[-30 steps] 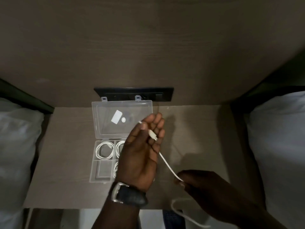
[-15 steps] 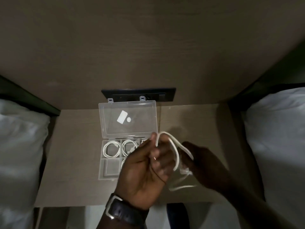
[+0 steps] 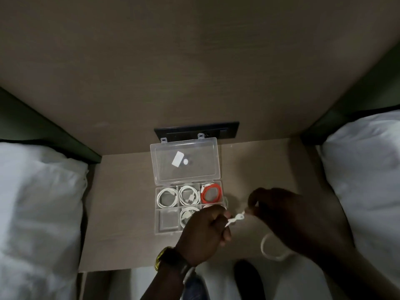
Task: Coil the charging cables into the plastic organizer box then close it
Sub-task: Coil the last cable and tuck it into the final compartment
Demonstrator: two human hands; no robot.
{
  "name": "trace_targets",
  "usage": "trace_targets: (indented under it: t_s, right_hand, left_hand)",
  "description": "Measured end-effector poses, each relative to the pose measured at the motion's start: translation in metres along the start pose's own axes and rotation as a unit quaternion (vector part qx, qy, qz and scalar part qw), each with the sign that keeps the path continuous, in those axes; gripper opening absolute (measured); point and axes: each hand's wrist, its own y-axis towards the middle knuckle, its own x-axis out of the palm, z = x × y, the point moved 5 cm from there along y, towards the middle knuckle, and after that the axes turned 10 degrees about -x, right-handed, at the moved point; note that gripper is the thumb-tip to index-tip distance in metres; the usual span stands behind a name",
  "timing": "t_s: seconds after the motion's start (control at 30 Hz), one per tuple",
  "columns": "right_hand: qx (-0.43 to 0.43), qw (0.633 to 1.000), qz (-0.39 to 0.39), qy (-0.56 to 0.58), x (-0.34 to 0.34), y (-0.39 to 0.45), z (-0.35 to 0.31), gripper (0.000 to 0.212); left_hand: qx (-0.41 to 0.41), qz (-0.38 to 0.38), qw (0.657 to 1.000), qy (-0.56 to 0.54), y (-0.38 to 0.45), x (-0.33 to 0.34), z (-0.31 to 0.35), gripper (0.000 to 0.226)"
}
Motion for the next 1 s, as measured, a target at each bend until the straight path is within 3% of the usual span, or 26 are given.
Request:
trace_targets:
  t_s: [0.07, 0.17, 0.23, 0.3, 0.33, 0.4, 0.47, 0.57, 0.63, 0.7, 0.8, 0.83, 0.9, 1.0]
  right_hand:
    - [0.001, 1.000, 0.017, -0.013, -0.001, 0.008, 0.002, 0.008]
    - [0.019, 0.995, 0.091, 0.036, -0.002, 0.015, -0.006, 0.020]
    - [0.035, 0.990, 0.114, 0.072, 0.003, 0.014, -0.015, 0.034]
    - [0.039, 0.989, 0.090, 0.109, 0.019, 0.012, -0.026, 0.035]
    - [0.042, 0.988, 0.067, 0.134, 0.030, 0.009, -0.032, 0.029]
    - [0.049, 0.982, 0.002, 0.180, 0.056, 0.001, -0.046, 0.018]
    - [0.066, 0.973, -0.050, 0.214, 0.077, -0.010, -0.055, 0.010]
    - [0.097, 0.950, -0.042, 0.294, 0.084, -0.019, -0.063, 0.023]
    - [0.108, 0.929, -0.042, 0.351, 0.086, -0.023, -0.067, 0.022]
    - [0.094, 0.942, -0.047, 0.317, 0.078, -0.021, -0.070, 0.020]
    - [0.066, 0.968, -0.072, 0.229, 0.054, -0.011, -0.072, 0.026]
    - [0.063, 0.974, -0.076, 0.203, 0.045, -0.006, -0.071, 0.029]
    - [0.068, 0.985, -0.055, 0.149, 0.025, 0.004, -0.064, 0.029]
    - [0.071, 0.991, 0.067, 0.092, -0.011, 0.017, -0.047, 0.030]
  left_hand:
    - [-0.076, -0.032, 0.983, -0.166, -0.007, -0.001, 0.003, 0.024]
    - [-0.131, -0.102, 0.921, -0.353, -0.022, -0.005, 0.016, 0.022]
    - [-0.150, -0.203, 0.846, -0.469, -0.035, -0.004, 0.025, 0.019]
    - [-0.138, -0.250, 0.755, -0.590, -0.041, -0.006, 0.032, 0.018]
    - [-0.122, -0.247, 0.724, -0.632, -0.041, -0.009, 0.034, 0.021]
    - [-0.093, -0.201, 0.696, -0.683, -0.038, -0.017, 0.032, 0.024]
    - [-0.078, -0.128, 0.694, -0.704, -0.032, -0.027, 0.023, 0.021]
    - [-0.057, -0.054, 0.682, -0.727, -0.021, -0.041, 0.009, 0.020]
    - [-0.018, 0.006, 0.711, -0.703, -0.015, -0.050, 0.004, 0.022]
    - [0.016, 0.104, 0.798, -0.593, -0.010, -0.056, -0.001, 0.022]
    - [0.096, 0.214, 0.931, -0.279, -0.010, -0.054, 0.000, 0.017]
    - [0.133, 0.229, 0.953, -0.150, -0.010, -0.050, -0.001, 0.016]
    - [0.188, 0.249, 0.948, 0.069, -0.010, -0.042, -0.004, 0.010]
    - [0.145, 0.207, 0.958, 0.132, -0.006, -0.039, -0.014, 0.008]
